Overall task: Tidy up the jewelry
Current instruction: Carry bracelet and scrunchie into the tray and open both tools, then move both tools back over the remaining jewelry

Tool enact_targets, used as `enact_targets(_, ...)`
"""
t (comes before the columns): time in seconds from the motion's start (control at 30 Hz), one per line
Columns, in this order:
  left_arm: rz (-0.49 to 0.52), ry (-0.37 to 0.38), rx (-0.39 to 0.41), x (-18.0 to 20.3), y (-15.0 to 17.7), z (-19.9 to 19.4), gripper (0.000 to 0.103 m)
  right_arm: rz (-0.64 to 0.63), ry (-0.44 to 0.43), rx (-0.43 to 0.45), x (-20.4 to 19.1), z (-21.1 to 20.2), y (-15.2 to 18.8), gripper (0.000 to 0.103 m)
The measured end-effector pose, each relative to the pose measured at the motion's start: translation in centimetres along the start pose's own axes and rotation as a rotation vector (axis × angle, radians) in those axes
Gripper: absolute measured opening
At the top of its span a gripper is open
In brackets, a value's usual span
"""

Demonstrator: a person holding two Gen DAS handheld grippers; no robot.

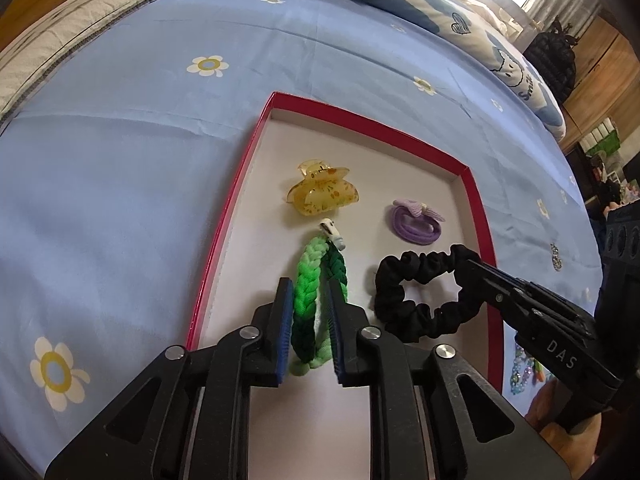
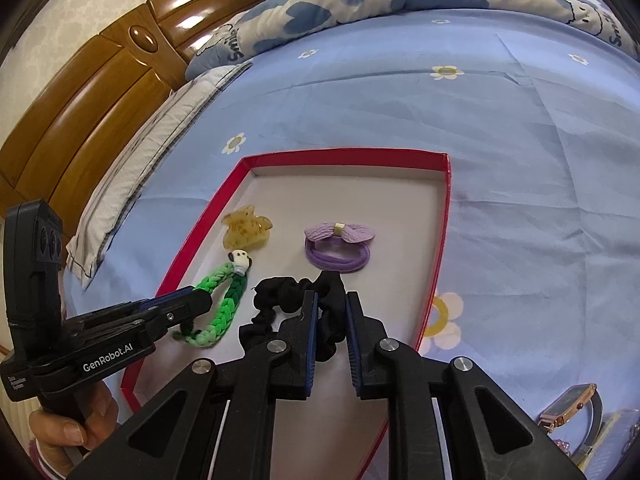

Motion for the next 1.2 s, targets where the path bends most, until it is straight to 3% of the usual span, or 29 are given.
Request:
enact_targets(0.07, -0.001, -0.004, 0.003, -0.1, 0.0, -0.1, 0.025, -0.001, -0.001, -0.002, 0.0, 0.1, 0.0, 0.021)
enact_targets(0.2, 0.001, -0.009, 0.002, 0.0, 0.1, -0.2, 0.026, -0.004, 0.004, -0.004, 0.0, 0.1, 0.0, 0.033)
enact_targets(0.57, 0.004, -0.003, 0.036, 0.7, 0.4, -2.4, 0.042, 0.008, -0.015, 0.038, 0.0, -2.5, 0.2, 0.038)
enact_targets(0.9, 0.049, 0.044, 0.071, 4.2, 1.1, -5.0, 0.042, 0.053, 0.01, 0.084, 2.3, -7.0, 2.1, 0.04)
enact_targets(1.2, 0.127, 0.094, 0.034, 9.2, 3.6, -4.6, 0.042, 0.125, 0.059, 0.137, 6.2, -11.3, 4.4, 0.041)
Point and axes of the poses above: each gripper's, at about its wrist camera, not at the fingertips, and z roughly the way its jaws point, x to its right, y to its underside, the point moved 6 cm from there along z, roughly the way its jaws point, and after that the axes turned 3 degrees about -z, right-handed, at the moved point
